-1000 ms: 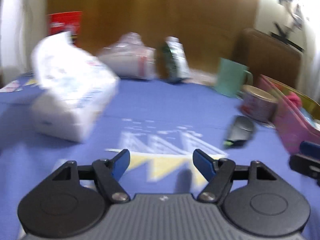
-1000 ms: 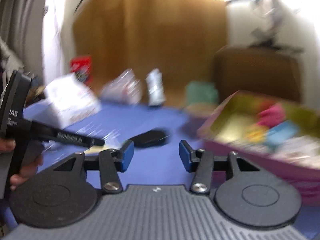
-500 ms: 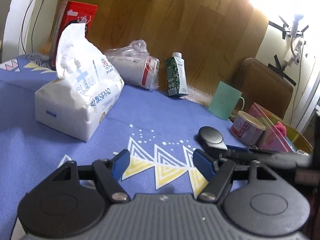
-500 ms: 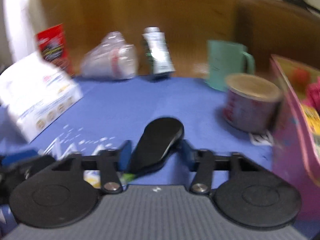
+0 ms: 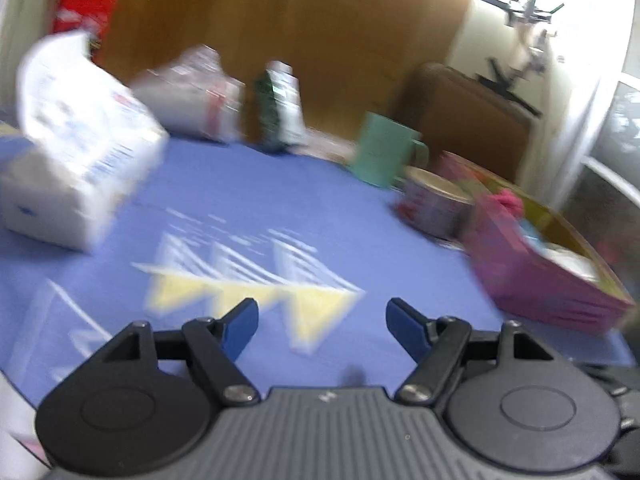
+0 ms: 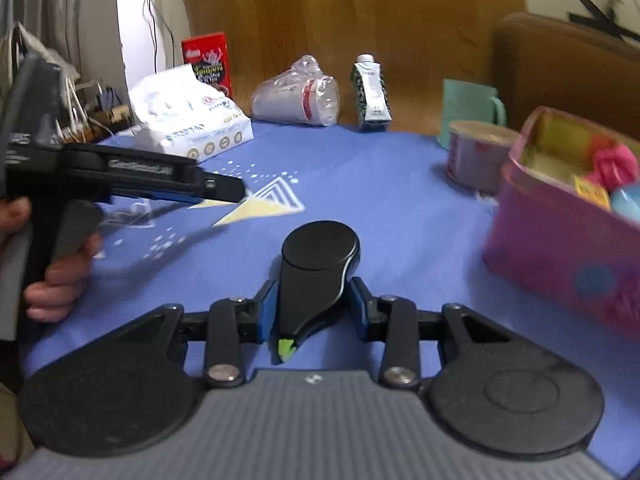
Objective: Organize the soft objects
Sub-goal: 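Lower the black object into the pink tin and open the left tool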
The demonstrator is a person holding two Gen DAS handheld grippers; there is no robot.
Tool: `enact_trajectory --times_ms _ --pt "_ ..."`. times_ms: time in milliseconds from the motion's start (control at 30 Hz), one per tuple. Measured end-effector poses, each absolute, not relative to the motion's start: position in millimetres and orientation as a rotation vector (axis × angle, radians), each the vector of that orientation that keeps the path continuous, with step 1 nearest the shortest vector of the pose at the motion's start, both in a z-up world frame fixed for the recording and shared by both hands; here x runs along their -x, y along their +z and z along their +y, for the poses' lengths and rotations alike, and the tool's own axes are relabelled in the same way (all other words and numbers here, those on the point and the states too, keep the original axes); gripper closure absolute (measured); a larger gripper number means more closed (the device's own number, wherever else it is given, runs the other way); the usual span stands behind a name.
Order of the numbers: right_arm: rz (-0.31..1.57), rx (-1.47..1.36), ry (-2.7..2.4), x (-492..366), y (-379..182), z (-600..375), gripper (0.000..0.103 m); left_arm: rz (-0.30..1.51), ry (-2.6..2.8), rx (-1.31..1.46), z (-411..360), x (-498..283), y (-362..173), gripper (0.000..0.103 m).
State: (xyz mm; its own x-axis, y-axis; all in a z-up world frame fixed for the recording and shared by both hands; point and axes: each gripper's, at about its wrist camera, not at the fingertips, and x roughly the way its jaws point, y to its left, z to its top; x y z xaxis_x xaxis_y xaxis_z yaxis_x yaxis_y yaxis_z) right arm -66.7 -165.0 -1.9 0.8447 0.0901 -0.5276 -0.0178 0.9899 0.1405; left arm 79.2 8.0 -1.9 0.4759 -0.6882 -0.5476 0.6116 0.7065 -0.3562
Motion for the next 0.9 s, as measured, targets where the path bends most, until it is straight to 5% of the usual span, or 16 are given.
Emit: enact_trajectory --times_ms 200,300,367,667,900 --pt "0.532 -0.183 0.064 77 -6 -167 0.062 0.895 -0.968 0.158 -30 -52 2 0.031" --pt "0.511 -0.252 0.096 83 -7 -175 0.062 0.928 -0.969 0.139 -46 -42 3 0.041" --pt "0.478 -0.262 0.083 89 -6 -179 0.062 0.913 -0.955 0.097 -56 -37 8 0.047" --pt "0.264 -0.158 -0.09 98 46 -216 0.062 0.682 -1.094 -0.012 -139 -35 83 0.049" --pt "0.333 -0.286 -0.227 51 47 -295 0.062 0.682 -1.073 -0.12 -238 -62 69 0.049"
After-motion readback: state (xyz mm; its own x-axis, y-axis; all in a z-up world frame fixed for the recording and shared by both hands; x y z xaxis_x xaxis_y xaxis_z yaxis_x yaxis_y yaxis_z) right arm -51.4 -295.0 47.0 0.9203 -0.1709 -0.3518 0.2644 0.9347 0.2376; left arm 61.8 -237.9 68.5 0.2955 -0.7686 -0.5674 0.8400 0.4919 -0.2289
